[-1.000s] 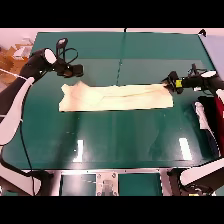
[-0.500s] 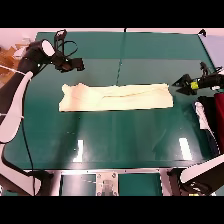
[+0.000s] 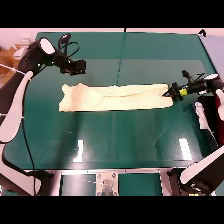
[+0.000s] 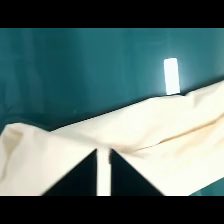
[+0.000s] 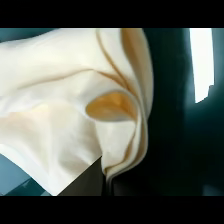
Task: Fold the shirts.
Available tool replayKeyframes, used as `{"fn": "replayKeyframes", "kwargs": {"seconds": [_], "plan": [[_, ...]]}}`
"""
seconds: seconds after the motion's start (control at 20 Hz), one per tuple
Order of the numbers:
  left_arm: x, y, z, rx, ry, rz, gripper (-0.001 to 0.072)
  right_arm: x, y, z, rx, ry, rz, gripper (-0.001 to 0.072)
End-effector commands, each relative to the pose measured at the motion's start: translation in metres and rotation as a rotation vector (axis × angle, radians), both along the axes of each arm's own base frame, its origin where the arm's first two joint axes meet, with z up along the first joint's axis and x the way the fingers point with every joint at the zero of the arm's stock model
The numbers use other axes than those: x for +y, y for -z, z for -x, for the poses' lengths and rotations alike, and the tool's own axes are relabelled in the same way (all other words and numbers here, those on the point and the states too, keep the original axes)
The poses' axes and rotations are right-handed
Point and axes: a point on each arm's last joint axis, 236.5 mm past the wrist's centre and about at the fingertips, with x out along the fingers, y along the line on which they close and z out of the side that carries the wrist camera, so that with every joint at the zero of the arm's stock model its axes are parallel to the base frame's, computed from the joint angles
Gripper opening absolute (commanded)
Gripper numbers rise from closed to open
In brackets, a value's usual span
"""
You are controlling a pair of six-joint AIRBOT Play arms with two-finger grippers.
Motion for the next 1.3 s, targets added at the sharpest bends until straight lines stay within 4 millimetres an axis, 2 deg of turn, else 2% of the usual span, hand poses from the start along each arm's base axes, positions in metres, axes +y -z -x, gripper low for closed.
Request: {"fn": "replayKeyframes", "kwargs": {"seconds": [0.0, 0.1, 0.2, 0.4, 0.5, 0.6, 0.75, 0.85, 1.05, 1.15, 1.25], "plan": [[-0.027, 0.004, 0.004, -0.001, 0.048, 0.042, 0.0027, 0.014, -0.008, -0.014, -0.053, -0.015, -0.03, 0.0011], [-0.056, 0.02, 0.013, 0.027, 0.093, 0.051, 0.0027, 0.015, -0.034, -0.015, -0.076, -0.039, -0.04, 0.0011], [-0.096, 0.036, 0.018, 0.013, 0.134, 0.063, 0.0027, 0.018, -0.071, -0.008, -0.098, -0.067, -0.042, 0.0011], [-0.191, 0.072, 0.04, -0.03, 0.211, 0.105, 0.0027, 0.024, -0.164, 0.003, -0.229, -0.081, 0.013, 0.0011], [-0.229, 0.083, 0.056, -0.041, 0.237, 0.135, 0.0027, 0.03, -0.214, 0.012, -0.32, -0.075, 0.041, 0.0011], [-0.261, 0.087, 0.071, -0.055, 0.252, 0.17, 0.0027, 0.038, -0.253, 0.022, -0.409, -0.081, 0.056, 0.0012], [-0.291, 0.092, 0.088, -0.074, 0.275, 0.193, 0.0027, 0.044, -0.285, 0.033, -0.482, -0.086, 0.082, 0.0012], [-0.302, 0.1, 0.096, -0.067, 0.283, 0.198, 0.0027, 0.046, -0.291, 0.036, -0.495, -0.09, 0.085, 0.0012], [-0.297, 0.108, 0.1, -0.024, 0.297, 0.189, 0.0027, 0.049, -0.289, 0.04, -0.481, -0.102, 0.073, 0.0012], [-0.279, 0.102, 0.101, 0.023, 0.366, 0.148, 0.0027, 0.051, -0.289, 0.04, -0.483, -0.106, 0.072, 0.0012], [-0.238, 0.085, 0.099, 0.107, 0.447, 0.073, 0.0027, 0.059, -0.291, 0.04, -0.487, -0.122, 0.061, 0.0012]]}}
